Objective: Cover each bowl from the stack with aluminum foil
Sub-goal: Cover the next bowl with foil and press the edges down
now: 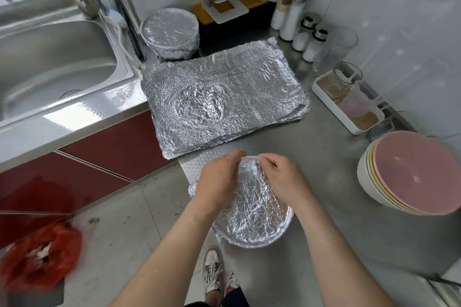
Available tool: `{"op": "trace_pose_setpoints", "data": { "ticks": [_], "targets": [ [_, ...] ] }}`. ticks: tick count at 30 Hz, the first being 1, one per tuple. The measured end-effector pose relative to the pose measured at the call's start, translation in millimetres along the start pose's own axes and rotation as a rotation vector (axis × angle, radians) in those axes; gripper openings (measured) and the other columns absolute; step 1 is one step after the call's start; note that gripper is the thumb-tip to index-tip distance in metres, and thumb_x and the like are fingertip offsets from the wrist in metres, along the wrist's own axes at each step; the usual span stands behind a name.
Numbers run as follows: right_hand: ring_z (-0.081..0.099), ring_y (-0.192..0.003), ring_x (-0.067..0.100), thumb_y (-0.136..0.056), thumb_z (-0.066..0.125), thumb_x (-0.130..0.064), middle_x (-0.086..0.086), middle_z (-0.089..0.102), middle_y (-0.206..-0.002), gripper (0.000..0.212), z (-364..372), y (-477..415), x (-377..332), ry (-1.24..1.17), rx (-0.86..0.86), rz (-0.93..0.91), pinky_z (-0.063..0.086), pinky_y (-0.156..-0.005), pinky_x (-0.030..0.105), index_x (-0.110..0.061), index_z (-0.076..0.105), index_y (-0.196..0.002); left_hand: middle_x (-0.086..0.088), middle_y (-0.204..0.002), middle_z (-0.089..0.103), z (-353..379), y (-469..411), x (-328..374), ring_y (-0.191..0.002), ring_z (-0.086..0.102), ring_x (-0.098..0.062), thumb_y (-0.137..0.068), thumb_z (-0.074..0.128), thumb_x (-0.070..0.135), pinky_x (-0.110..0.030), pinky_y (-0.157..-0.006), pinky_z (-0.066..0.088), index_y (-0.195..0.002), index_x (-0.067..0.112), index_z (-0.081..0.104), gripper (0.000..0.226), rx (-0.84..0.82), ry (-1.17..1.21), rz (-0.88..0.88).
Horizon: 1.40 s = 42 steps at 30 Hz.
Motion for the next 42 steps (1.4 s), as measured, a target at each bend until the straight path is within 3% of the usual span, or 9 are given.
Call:
{"op": "trace_pose_setpoints", "data": {
  "ticks": [3, 7, 10, 16, 20, 25, 28, 32, 42],
  "targets": [
    [0.063, -0.088, 0.014, -0.100, 0.047, -0.030, -0.005, 0.070, -0.094, 0.026, -1.6, 1.9, 4.5, -0.023, 0.006, -0.004, 0.049, -0.076, 0.029, -0.020, 0.068, -0.112, -0.005, -0.113, 0.071, 2.4, -1.0, -1.7, -0.097, 0.067, -0.026, -0.102, 0.046, 0.012, -0.034, -0.078, 0.050, -0.128, 0.019, 0.060, 0.030, -0.005, 0.003, 0.026],
    [0.059, -0.101, 0.011, -0.099, 0.049, -0.034, -0.006, 0.065, -0.108, 0.021, -1.0, -1.6, 10.1, -0.119, -0.091, 0.081, 0.045, -0.079, 0.026, -0.022, 0.061, -0.110, -0.003, -0.126, 0.066, 0.5, -2.2, 4.8, -0.113, 0.062, -0.024, -0.103, 0.047, 0.019, -0.036, -0.088, 0.052, -0.130, 0.017, 0.060, 0.030, 0.000, 0.000, 0.098],
    [0.055, -0.117, 0.013, -0.099, 0.048, -0.035, -0.001, 0.059, -0.130, 0.032, -0.8, -5.2, 8.8, -0.108, -0.145, 0.103, 0.042, -0.092, 0.026, -0.022, 0.054, -0.128, -0.005, -0.131, 0.062, -6.1, 7.9, 0.3, -0.121, 0.056, -0.025, -0.101, 0.050, 0.017, -0.037, -0.094, 0.049, -0.132, 0.011, 0.059, 0.032, 0.071, -0.010, 0.064],
    [0.062, -0.088, 0.018, -0.101, 0.046, -0.030, 0.001, 0.070, -0.101, 0.029, 1.7, 2.3, -3.8, 0.117, -0.027, -0.023, 0.045, -0.071, 0.028, -0.018, 0.064, -0.121, -0.006, -0.140, 0.055, -3.2, 52.5, -9.3, -0.129, 0.050, -0.022, -0.099, 0.050, 0.008, -0.021, -0.103, 0.031, -0.142, 0.011, 0.049, 0.043, 0.168, 0.138, -0.185],
    [0.059, -0.076, 0.022, -0.099, 0.050, -0.029, 0.000, 0.070, -0.086, 0.024, 1.5, 13.5, 4.3, 0.145, 0.129, -0.003, 0.040, -0.062, 0.030, -0.017, 0.070, -0.106, -0.002, -0.134, 0.060, -4.3, 37.4, -11.6, -0.121, 0.055, -0.020, -0.090, 0.048, -0.007, -0.033, -0.099, 0.043, -0.142, 0.023, 0.049, 0.060, 0.062, 0.094, -0.199],
    [0.050, -0.072, 0.027, -0.098, 0.049, -0.018, 0.004, 0.064, -0.080, 0.019, 2.0, 31.0, 25.1, 0.024, 0.334, 0.160, 0.030, -0.060, 0.034, -0.010, 0.066, -0.095, -0.002, -0.134, 0.060, -12.2, 7.0, -4.4, -0.121, 0.056, -0.020, -0.098, 0.045, 0.004, -0.043, -0.103, 0.045, -0.140, 0.020, 0.051, 0.045, 0.029, 0.047, -0.047],
    [0.056, -0.093, 0.031, -0.099, 0.046, -0.018, 0.011, 0.068, -0.106, 0.025, 0.4, 37.3, 28.5, -0.016, 0.358, 0.225, 0.031, -0.069, 0.028, -0.007, 0.064, -0.113, -0.004, -0.146, 0.048, -10.6, 17.0, -10.5, -0.135, 0.043, -0.023, -0.099, 0.046, 0.008, -0.043, -0.108, 0.041, -0.143, 0.015, 0.049, 0.044, 0.127, 0.083, -0.060],
    [0.043, -0.133, 0.020, -0.102, 0.041, -0.030, 0.004, 0.046, -0.147, 0.047, 2.8, 37.5, 23.6, -0.151, 0.219, 0.239, 0.032, -0.098, 0.021, -0.015, 0.038, -0.146, -0.005, -0.149, 0.044, -0.1, 41.7, -17.1, -0.140, 0.038, -0.023, -0.098, 0.050, 0.005, -0.042, -0.114, 0.035, -0.144, 0.013, 0.047, 0.047, 0.230, 0.205, -0.133],
    [0.058, -0.113, 0.035, -0.104, 0.036, -0.020, 0.018, 0.062, -0.126, 0.041, 5.0, 25.4, 18.7, 0.065, 0.290, 0.110, 0.044, -0.090, 0.038, -0.010, 0.045, -0.142, -0.012, -0.144, 0.050, 10.1, 38.8, -13.8, -0.133, 0.047, -0.030, -0.079, 0.057, -0.019, -0.040, -0.108, 0.040, -0.143, 0.008, 0.047, 0.070, 0.252, 0.126, -0.044]
  ]
}}
Point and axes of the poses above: each hand's wrist, its own y-axis away from the middle knuckle, its own z-axis out of the palm, x = y × z, the point moved 6 cm from there along -y, towards the middle knuckle
